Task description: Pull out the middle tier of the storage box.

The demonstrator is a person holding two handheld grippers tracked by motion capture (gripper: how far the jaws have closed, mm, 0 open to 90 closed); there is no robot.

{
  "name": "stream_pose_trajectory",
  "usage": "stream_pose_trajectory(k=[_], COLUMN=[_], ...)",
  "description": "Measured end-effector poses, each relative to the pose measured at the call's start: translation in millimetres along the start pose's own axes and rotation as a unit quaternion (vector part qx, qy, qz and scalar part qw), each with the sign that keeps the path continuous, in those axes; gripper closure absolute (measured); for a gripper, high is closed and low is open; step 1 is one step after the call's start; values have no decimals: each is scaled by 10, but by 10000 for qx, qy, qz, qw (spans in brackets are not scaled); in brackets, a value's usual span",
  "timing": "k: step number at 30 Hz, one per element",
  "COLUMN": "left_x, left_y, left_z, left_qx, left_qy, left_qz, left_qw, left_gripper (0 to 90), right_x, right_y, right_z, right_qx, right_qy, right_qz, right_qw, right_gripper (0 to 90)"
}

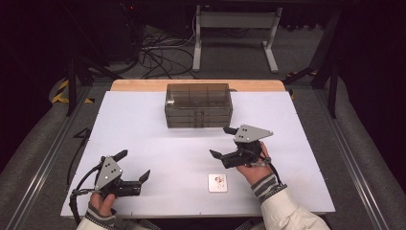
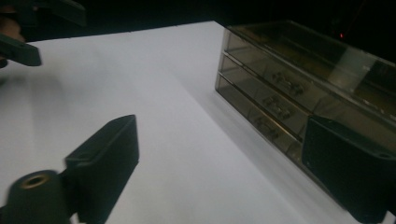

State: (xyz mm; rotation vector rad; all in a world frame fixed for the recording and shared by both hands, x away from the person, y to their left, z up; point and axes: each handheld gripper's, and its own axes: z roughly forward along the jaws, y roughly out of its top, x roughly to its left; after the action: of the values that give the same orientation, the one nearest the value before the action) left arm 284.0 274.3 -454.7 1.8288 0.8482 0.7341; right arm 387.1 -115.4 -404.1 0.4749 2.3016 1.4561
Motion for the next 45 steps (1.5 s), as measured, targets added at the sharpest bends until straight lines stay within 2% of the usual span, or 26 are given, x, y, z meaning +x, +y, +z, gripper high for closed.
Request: stream_pose_trajectory(k=[2,4,8,12,15,18,24,29,30,34,35,37,42,45], left_x=[2,2,-7,1,2,-2,-1,1,1,1,1,0,3,4], left_y=[-1,0,2,-1,0,2,2,1,1,1,1,1,0,0], left_z=[1,3,-1,0,0,-1,-2,-1,-1,-2,-2,-3,-1,-1], left_qx=[1,6,9,23,20,24,23,23,25,23,23,22,23,24], left_qy=[-12,-12,0,-17,-19,-15,-15,-23,-26,-28,-28,-27,-24,-22], left_qz=[-13,-9,-2,3,5,17,27,20,22,27,27,30,21,21], left_qw=[10000,10000,10000,10000,10000,10000,10000,10000,10000,10000,10000,10000,10000,10000], left_gripper=[30,30,30,30,30,30,30,30,30,30,30,30,30,30], right_x=[50,62,91,162,196,187,188,195,201,204,204,201,157,151], right_y=[24,32,58,129,182,205,197,204,203,188,188,172,184,196], right_z=[-22,-22,-14,-25,-16,-6,30,51,61,90,90,107,119,123], right_qx=[-118,-125,12,234,480,523,593,632,638,616,616,598,585,621], right_qy=[15,45,-50,-136,-176,-87,-117,-192,-295,-393,-393,-287,-4,35], right_qz=[-175,-222,-471,-956,-1297,-1306,-1363,-1530,-1670,-1893,-1893,-2090,-2262,-2327], right_qw=[9998,9997,9989,9950,9902,9900,9888,9860,9835,9792,9792,9757,9723,9706], right_gripper=[148,149,166,171,173,174,174,174,181,208,208,221,221,221])
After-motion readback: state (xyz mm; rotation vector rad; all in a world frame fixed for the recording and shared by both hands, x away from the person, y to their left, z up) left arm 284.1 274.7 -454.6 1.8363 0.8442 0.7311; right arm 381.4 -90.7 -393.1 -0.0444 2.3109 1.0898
